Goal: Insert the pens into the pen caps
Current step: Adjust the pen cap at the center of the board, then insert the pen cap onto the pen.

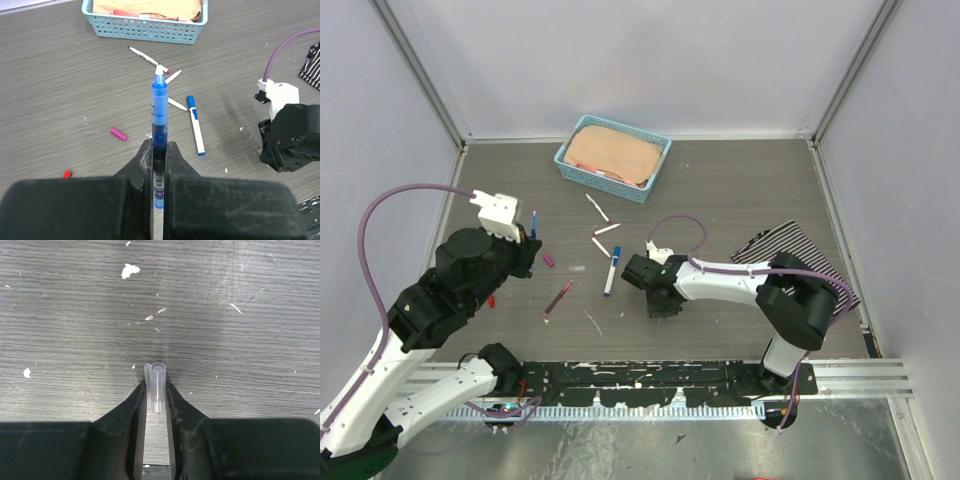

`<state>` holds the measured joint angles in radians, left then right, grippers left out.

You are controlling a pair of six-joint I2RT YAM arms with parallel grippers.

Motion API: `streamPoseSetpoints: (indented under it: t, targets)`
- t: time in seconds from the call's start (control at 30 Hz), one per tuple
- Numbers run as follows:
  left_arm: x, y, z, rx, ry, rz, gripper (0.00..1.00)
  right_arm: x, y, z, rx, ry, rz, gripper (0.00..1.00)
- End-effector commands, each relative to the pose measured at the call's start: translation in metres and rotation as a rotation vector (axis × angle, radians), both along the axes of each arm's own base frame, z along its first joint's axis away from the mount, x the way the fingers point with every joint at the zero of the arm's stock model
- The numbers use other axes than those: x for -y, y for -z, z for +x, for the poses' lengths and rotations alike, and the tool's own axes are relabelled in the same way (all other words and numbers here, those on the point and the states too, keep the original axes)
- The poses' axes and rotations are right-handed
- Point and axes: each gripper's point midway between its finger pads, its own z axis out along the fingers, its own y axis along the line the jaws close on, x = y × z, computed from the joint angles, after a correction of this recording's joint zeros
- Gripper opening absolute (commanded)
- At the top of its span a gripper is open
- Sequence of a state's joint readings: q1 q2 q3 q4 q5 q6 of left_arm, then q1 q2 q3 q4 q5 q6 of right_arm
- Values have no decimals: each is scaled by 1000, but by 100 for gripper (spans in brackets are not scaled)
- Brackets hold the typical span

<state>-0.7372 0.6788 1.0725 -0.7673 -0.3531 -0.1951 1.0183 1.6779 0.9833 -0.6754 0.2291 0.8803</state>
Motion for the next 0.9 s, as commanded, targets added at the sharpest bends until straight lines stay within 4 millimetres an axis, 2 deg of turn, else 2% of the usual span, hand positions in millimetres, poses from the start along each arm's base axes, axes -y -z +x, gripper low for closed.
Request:
streamPoseSetpoints:
  t: [0.0, 0.2, 0.37, 0.63, 0.73, 0.87]
  targets:
    - [4, 1, 3, 3, 3, -12, 4, 19, 25, -8, -54, -7, -87, 26]
    - [3, 0, 3, 4, 2, -12, 4, 20, 28, -4, -47, 35, -67, 33]
    - [4, -1, 3, 5, 3, -13, 4, 18, 29, -2, -44, 45, -58, 34]
    - [8, 0, 4, 0, 16, -19, 4, 14, 32, -7, -59, 25, -14, 11]
    - [12, 2, 4, -13, 26, -21, 4, 12, 20, -3, -20, 5, 25, 1]
    - [22, 7, 6, -47, 45, -41, 4, 11, -8, 10, 82, -36, 63, 0]
